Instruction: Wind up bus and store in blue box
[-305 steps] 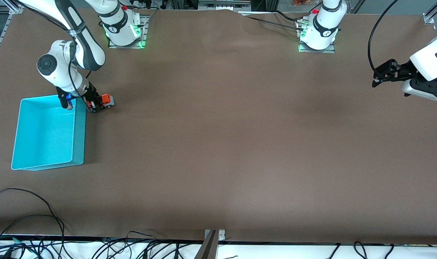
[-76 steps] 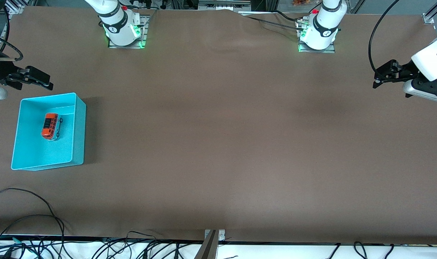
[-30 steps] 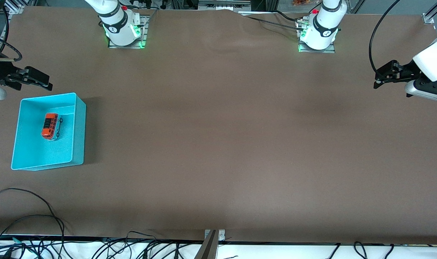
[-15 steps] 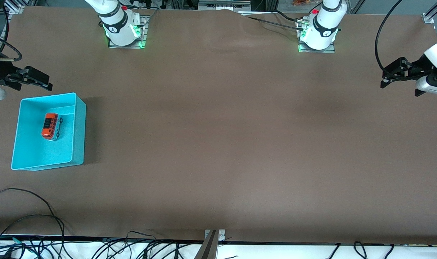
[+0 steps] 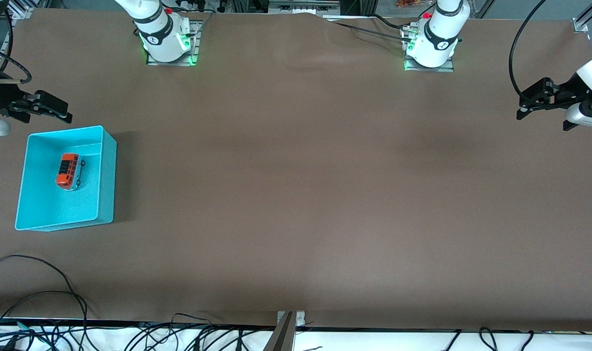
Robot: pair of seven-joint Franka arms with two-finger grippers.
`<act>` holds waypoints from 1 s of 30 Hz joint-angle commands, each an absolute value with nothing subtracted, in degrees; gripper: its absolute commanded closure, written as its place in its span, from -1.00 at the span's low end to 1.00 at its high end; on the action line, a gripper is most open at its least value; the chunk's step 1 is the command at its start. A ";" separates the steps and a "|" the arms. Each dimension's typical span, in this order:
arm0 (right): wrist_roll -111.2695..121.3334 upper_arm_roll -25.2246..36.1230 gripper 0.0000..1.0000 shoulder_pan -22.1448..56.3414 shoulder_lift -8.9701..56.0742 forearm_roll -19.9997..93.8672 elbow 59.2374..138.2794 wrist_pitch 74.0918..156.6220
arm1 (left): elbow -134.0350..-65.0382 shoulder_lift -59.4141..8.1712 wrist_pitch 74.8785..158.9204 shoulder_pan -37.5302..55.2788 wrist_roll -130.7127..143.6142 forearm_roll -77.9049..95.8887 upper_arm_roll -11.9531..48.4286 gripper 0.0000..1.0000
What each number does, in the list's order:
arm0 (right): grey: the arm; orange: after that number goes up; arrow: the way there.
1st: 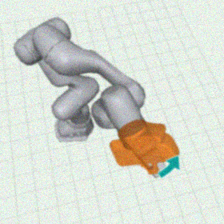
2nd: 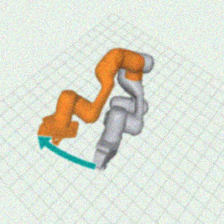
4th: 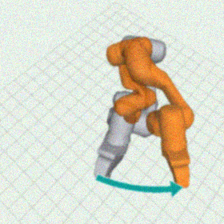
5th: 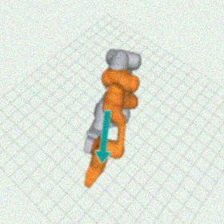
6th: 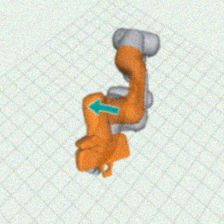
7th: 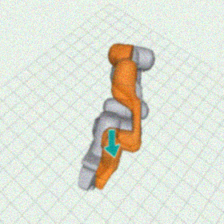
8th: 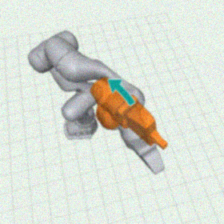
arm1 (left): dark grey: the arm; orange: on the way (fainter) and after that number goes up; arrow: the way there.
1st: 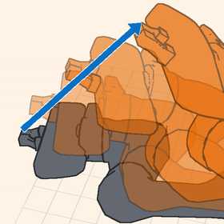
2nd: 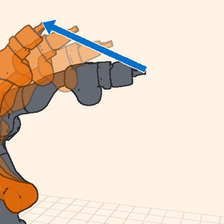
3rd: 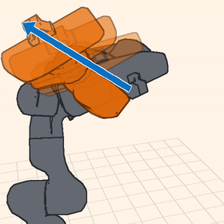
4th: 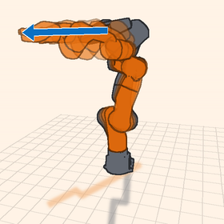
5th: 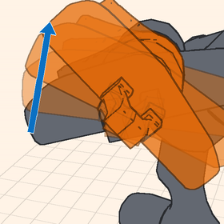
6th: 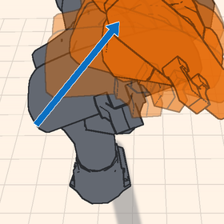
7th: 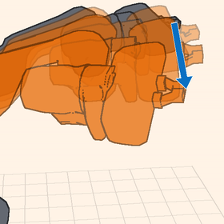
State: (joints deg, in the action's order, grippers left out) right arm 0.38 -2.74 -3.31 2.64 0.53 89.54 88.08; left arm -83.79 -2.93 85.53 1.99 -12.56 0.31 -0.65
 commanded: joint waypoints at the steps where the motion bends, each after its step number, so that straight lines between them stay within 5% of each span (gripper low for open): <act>1: 1.05 -2.72 -1.00 -3.25 3.60 0.35 87.71 87.19 | -82.00 -3.87 84.46 1.58 -12.13 0.88 -0.79 -1.00; 30: 1.06 -2.72 -1.00 -2.46 3.60 -0.09 87.63 87.19 | -82.09 -3.87 84.46 1.58 -12.13 1.58 -0.70 -1.00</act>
